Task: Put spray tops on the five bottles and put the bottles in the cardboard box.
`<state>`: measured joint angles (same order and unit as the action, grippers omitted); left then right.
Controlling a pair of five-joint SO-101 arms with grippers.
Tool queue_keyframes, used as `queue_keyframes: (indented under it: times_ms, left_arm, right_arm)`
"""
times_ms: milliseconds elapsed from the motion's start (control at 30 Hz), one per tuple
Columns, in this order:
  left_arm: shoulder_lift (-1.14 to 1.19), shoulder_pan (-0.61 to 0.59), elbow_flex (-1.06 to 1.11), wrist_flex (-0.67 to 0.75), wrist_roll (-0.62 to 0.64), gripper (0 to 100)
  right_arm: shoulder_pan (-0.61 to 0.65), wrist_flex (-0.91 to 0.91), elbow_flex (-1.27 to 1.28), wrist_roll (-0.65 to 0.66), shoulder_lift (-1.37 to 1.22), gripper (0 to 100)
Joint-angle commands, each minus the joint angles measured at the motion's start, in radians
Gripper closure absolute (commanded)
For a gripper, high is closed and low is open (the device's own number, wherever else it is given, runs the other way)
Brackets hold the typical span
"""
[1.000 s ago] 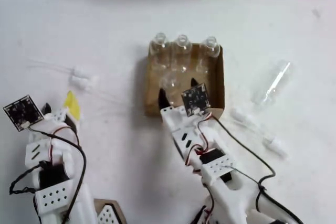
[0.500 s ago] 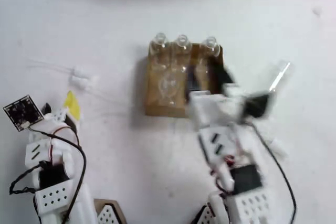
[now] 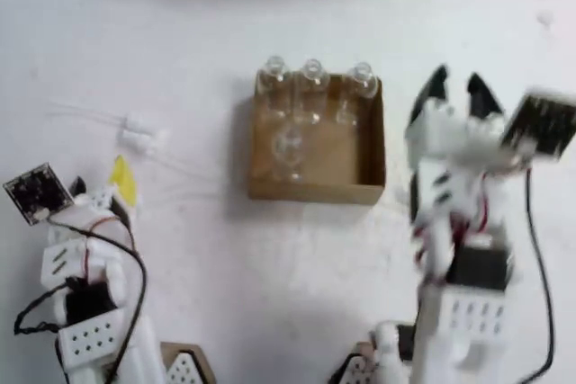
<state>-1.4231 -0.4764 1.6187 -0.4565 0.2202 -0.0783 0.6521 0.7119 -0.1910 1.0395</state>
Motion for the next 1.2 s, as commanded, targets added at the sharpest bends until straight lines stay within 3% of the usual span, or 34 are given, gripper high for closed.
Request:
queue_keyframes:
  times_ms: [0,200,367,467,633,733,800,1167]
  left_arm:
    - [-0.019,0.010,-0.008,0.026,-0.009,76]
    - [-0.019,0.010,-0.008,0.026,-0.009,76]
    - [-0.019,0.030,-0.008,0.026,-0.031,76]
    - [-0.019,0.030,-0.008,0.026,-0.044,76]
    - [-0.019,0.031,-0.008,0.020,-0.046,76]
    - [-0.019,0.031,-0.008,0.020,-0.048,76]
    - [-0.019,0.031,-0.008,0.020,-0.049,76]
    - [-0.019,0.031,-0.006,0.020,-0.051,76]
  right_arm:
    - [-0.114,0.280,-0.393,0.028,-0.349,87.2]
    - [-0.196,0.584,-0.802,0.407,-0.746,87.1]
    - [-0.205,0.639,-0.924,0.898,-1.036,87.1]
    - [-0.217,0.608,-0.945,1.100,-1.155,87.2]
    - [-0.234,0.455,-1.079,1.123,-1.285,87.5]
    - [-0.236,0.417,-1.218,1.132,-1.402,93.7]
    - [-0.237,0.452,-1.341,1.132,-1.495,98.7]
    - [-0.291,0.673,-1.978,1.132,-2.023,98.2]
